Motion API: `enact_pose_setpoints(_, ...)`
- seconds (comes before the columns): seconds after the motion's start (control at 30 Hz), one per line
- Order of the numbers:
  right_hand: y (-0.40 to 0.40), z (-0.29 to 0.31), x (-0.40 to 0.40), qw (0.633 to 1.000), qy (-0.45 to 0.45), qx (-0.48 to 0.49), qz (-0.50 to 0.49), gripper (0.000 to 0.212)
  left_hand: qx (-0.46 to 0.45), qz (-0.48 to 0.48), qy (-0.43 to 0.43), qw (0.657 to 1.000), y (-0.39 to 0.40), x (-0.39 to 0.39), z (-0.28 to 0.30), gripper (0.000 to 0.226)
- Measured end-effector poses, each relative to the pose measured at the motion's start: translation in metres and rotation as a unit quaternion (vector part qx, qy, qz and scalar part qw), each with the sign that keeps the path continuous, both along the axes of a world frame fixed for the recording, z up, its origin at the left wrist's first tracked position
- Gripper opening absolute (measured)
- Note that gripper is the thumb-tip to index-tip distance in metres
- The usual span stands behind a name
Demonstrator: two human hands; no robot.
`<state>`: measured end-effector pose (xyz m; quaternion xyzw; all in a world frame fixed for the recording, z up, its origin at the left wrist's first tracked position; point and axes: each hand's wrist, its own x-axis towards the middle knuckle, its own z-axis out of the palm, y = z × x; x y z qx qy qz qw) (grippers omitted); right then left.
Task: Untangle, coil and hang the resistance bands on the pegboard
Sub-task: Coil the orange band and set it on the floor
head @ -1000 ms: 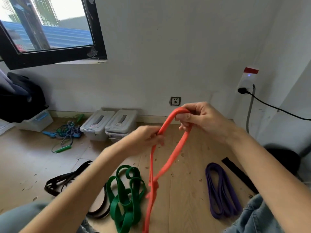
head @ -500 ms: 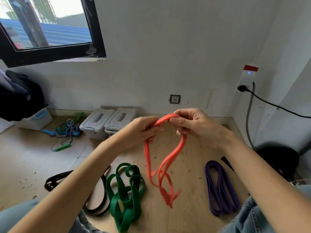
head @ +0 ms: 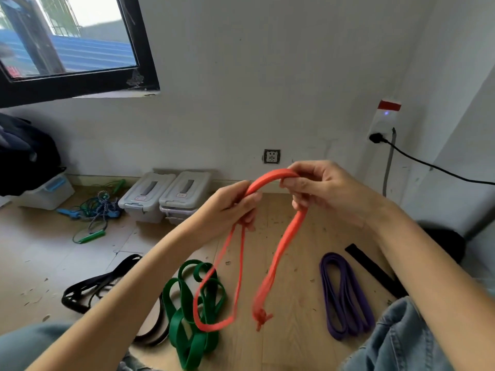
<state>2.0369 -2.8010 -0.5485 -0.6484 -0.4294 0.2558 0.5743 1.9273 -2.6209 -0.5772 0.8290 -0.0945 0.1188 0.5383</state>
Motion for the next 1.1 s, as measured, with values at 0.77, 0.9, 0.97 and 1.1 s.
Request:
enact_pose_setpoints(0.77,0.021,0.002,-0.013,0.961,-0.208,-0.167,-0.067,0.008,0.033,0.064,-0.027,0.997,0.012,0.002,0.001,0.026)
enact_pose_setpoints(0.9,0.021,0.018,-0.011,0.969,-0.206,-0.126,-0.060,0.011,0.076,0.041,-0.014,0.996,0.011,0.003,-0.005,0.008)
enact_pose_setpoints(0.97,0.026,0.024,-0.012,0.964,-0.227,-0.123,-0.066,0.013,0.047,0.027,-0.018,0.998,0.007,0.004,-0.008,0.017)
enact_pose_setpoints(1.1,0.034,0.030,-0.015,0.965,-0.229,-0.084,-0.091,0.019,0.029,0.033,-0.015,0.999,0.001,0.005,-0.013,0.012)
